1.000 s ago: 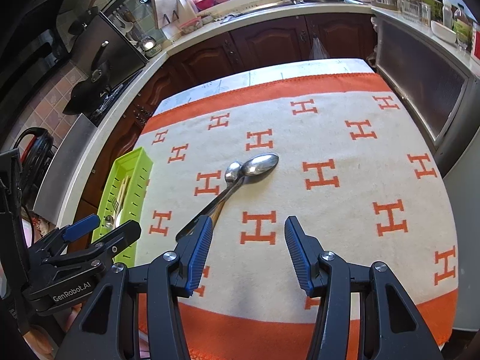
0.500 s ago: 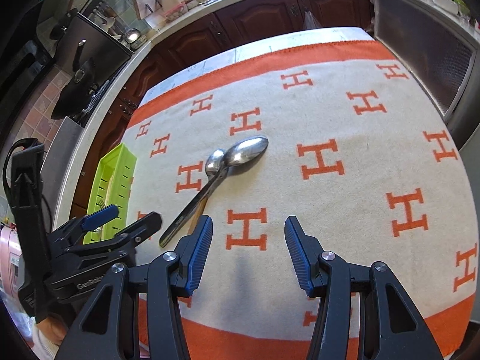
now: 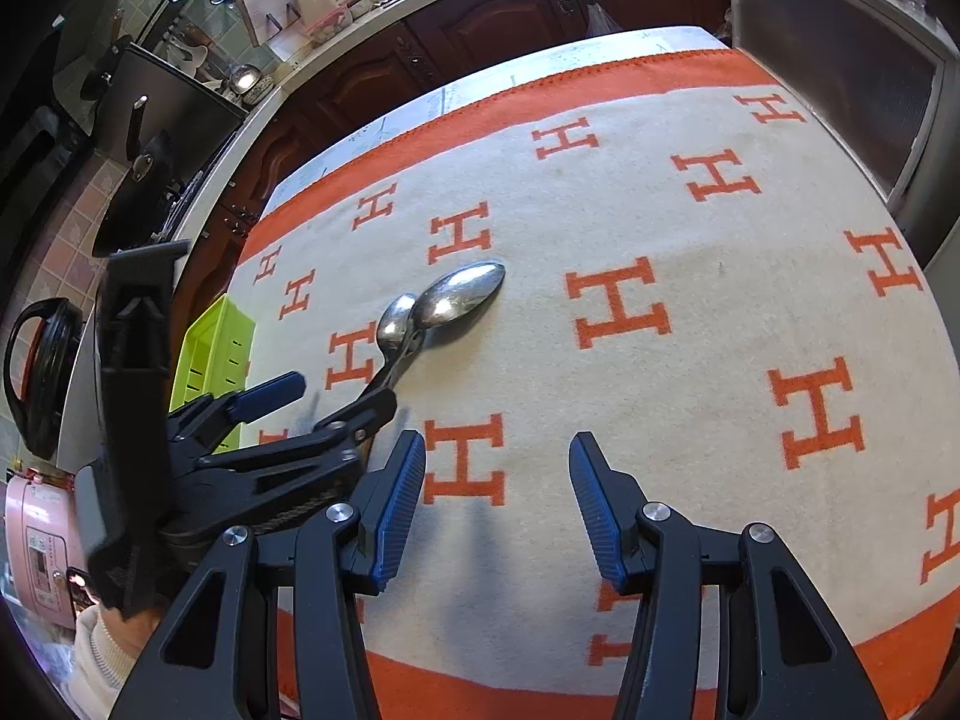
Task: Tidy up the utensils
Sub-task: 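Grasp the large silver spoon by its handle with the left tool, then grasp the small silver spoon by its handle with the right tool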
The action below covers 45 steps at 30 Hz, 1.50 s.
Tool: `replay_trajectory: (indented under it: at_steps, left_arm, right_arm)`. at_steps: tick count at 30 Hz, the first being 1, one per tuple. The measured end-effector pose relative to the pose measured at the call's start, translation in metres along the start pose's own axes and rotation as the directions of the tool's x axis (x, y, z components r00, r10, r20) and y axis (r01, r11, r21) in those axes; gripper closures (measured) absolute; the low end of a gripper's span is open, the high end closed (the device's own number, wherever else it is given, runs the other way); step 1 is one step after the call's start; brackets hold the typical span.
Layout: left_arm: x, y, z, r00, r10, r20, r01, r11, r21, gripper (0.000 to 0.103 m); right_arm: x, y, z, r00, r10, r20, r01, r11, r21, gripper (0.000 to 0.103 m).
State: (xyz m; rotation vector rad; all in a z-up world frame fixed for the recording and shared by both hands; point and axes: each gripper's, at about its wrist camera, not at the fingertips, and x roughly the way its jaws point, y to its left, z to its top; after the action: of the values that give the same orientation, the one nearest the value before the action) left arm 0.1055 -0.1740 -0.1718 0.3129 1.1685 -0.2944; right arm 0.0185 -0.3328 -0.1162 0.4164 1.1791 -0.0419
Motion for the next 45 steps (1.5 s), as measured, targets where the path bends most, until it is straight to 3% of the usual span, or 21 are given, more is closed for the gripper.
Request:
replay_trajectory:
  at_steps: [1,6,9,12,17,23,33,45]
  left_arm:
    - [0.001,-0.003,0.001,1.000,0.009,0.003,-0.009,1.000,0.008,0.044]
    - [0.004,-0.008,0.006,0.999,0.018,0.030,-0.019,1.000,0.015,0.059]
    - [0.004,-0.005,0.007,0.997,-0.078,0.025,0.078,0.997,-0.006,0.088]
    - [0.005,-0.001,0.006,0.996,-0.087,0.004,0.088,0.996,-0.028,0.095]
    - [0.002,0.017,0.000,0.985,-0.169,-0.027,0.164,0.979,-0.121,0.096]
    - [-0.015,0.037,-0.012,0.977,-0.212,0.002,0.209,0.960,-0.189,0.096]
    - [-0.043,0.061,-0.038,0.978,-0.201,0.054,0.209,0.954,-0.216,0.096]
    - [-0.067,0.079,-0.058,0.977,-0.189,0.099,0.207,0.949,-0.239,0.096]
  right_arm:
    - [0.000,-0.001,0.000,1.000,0.002,-0.001,-0.002,1.000,0.003,0.052]
    - [0.000,-0.004,-0.002,1.000,0.009,-0.001,-0.009,1.000,0.008,0.052]
    - [0.000,-0.004,-0.002,1.000,0.010,0.001,-0.010,1.000,0.009,0.052]
    - [-0.001,-0.005,-0.003,1.000,0.009,0.002,-0.009,1.000,0.015,0.052]
    - [-0.002,-0.005,-0.005,1.000,0.012,0.001,-0.012,1.000,0.012,0.052]
    - [-0.002,0.002,-0.006,1.000,0.022,-0.002,-0.022,1.000,-0.004,0.052]
    - [0.012,0.021,-0.007,0.997,0.049,-0.053,-0.053,0.996,-0.073,0.052]
    - [0.057,0.090,0.007,0.998,0.048,-0.047,-0.059,0.952,-0.299,0.053]
